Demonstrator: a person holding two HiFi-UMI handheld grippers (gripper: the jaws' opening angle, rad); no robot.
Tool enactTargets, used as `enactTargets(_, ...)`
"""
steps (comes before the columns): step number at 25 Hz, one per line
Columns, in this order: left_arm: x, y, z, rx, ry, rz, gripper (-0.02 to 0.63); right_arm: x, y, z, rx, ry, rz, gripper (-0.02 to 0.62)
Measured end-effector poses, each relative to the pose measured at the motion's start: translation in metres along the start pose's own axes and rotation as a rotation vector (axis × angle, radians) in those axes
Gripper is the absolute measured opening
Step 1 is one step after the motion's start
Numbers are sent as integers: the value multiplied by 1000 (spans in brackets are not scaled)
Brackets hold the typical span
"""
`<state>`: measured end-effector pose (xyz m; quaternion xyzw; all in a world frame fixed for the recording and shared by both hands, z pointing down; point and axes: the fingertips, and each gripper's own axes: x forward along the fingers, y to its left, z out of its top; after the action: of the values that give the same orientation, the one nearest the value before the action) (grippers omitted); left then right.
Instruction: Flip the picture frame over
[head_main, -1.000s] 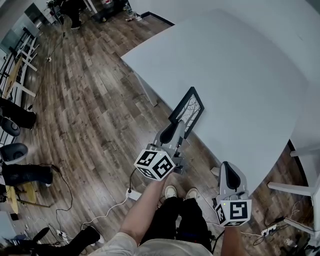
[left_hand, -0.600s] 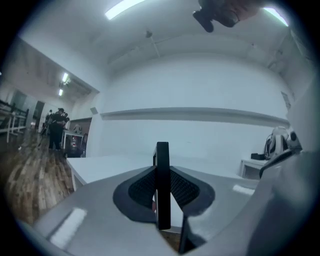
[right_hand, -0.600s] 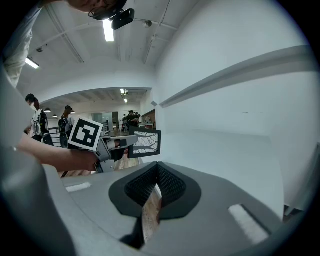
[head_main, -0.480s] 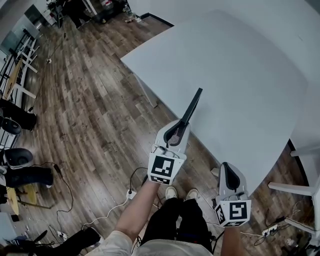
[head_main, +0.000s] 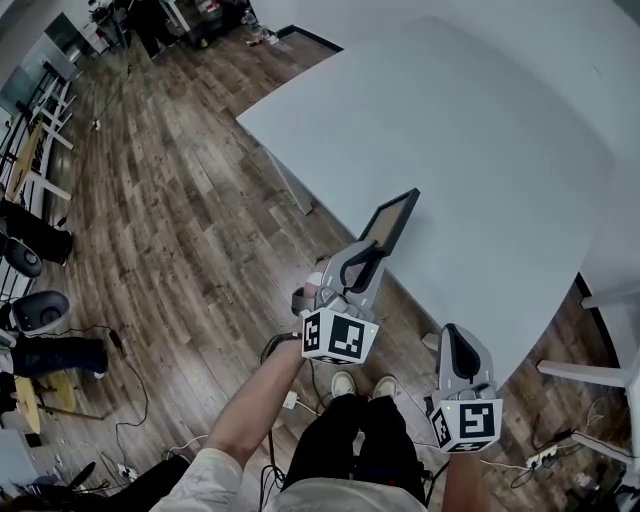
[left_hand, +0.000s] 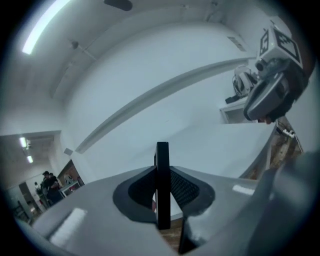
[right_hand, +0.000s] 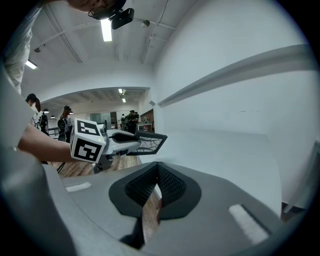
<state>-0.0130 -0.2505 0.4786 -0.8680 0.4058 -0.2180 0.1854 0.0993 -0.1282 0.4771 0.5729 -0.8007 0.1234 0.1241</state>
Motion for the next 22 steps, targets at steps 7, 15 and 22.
enactTargets(7,3,-25,-11,298,39,-87,72,0,-1,1,-1,-2,-2,25)
enactTargets(15,5,-54,-27,548,46,-155,72,0,-3,-2,3,3,-6,25)
enactTargets(22,8,-77,-43,755,51,-182,72,1,-1,-6,8,9,-8,25)
